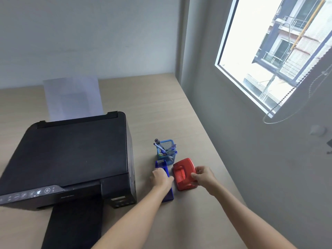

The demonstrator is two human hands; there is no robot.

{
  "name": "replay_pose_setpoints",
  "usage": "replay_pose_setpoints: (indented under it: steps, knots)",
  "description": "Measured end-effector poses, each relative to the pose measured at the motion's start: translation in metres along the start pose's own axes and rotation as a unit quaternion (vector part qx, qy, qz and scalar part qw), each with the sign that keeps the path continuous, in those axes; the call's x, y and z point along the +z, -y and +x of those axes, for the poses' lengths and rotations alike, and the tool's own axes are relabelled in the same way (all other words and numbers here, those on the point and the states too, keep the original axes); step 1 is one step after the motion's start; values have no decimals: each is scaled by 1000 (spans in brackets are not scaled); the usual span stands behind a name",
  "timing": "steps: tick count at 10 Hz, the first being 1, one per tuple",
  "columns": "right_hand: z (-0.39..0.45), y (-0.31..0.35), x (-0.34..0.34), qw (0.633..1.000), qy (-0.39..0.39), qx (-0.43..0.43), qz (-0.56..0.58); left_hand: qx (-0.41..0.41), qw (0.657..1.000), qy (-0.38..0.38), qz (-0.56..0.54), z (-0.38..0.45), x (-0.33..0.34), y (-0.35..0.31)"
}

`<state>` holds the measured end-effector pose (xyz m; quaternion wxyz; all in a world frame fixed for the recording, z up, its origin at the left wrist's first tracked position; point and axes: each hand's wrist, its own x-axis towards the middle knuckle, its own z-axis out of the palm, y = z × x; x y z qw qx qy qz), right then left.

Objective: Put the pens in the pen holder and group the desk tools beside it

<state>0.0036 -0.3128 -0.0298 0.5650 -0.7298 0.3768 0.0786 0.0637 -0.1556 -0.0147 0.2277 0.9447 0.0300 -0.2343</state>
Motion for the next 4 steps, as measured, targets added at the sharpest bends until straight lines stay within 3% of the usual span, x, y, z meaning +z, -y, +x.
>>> replay_pose_setpoints:
  steps: [2, 3, 4]
  knots:
    - [-9, 4, 2, 1000, -12, 10, -3, 30, 999, 21, -18, -10, -15, 4]
    - [-19, 3, 6, 997, -60, -3, -51, 69, 995, 29, -67, -43, -28, 22]
    - [-45, 13, 3, 988, -134, -39, -60, 126, 981, 115, -88, -91, -51, 62]
